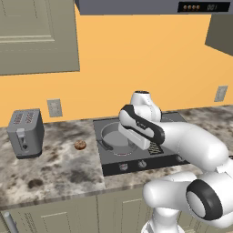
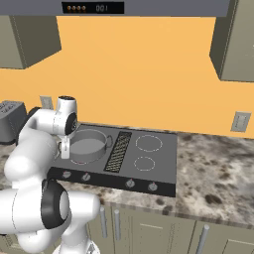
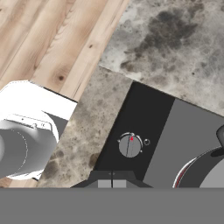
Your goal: Turn on the burner for the pot on the stove. Wait thirty seconds for the pot to heat up. Then add the mushroom to the pot.
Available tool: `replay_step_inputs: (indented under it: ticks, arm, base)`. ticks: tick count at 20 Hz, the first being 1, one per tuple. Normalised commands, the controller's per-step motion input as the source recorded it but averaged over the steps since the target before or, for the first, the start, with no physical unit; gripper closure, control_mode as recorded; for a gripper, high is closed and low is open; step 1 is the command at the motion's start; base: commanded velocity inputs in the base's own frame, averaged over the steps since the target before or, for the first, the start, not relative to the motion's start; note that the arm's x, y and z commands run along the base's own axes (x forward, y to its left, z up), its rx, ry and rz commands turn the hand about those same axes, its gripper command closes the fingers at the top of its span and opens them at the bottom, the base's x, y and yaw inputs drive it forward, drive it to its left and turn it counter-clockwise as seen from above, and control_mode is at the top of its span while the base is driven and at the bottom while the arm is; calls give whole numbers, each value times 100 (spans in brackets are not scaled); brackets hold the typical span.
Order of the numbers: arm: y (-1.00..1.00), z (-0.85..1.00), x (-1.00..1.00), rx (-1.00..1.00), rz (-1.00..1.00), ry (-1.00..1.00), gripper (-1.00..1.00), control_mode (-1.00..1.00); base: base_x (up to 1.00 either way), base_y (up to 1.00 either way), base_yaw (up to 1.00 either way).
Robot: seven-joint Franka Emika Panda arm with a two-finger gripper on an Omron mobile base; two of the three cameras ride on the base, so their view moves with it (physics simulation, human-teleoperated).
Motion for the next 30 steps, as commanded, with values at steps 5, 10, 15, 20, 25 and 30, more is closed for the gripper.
replay_step_inputs:
  ticks: [5,10,15,20,25,30]
  arm:
    - [0,0,0,0,0,0,100,-100]
    - [0,0,0,0,0,0,100,-100]
    - [0,0,0,0,0,0,100,-100]
    - [0,0,0,0,0,0,100,-100]
    - [0,0,0,0,0,0,100,-100]
    - [0,0,0,0,0,0,100,-100]
  base:
    - [0,0,0]
    - [0,0,0]
    - [0,0,0]
    - [0,0,0]
    - [0,0,0]
    - [0,0,0]
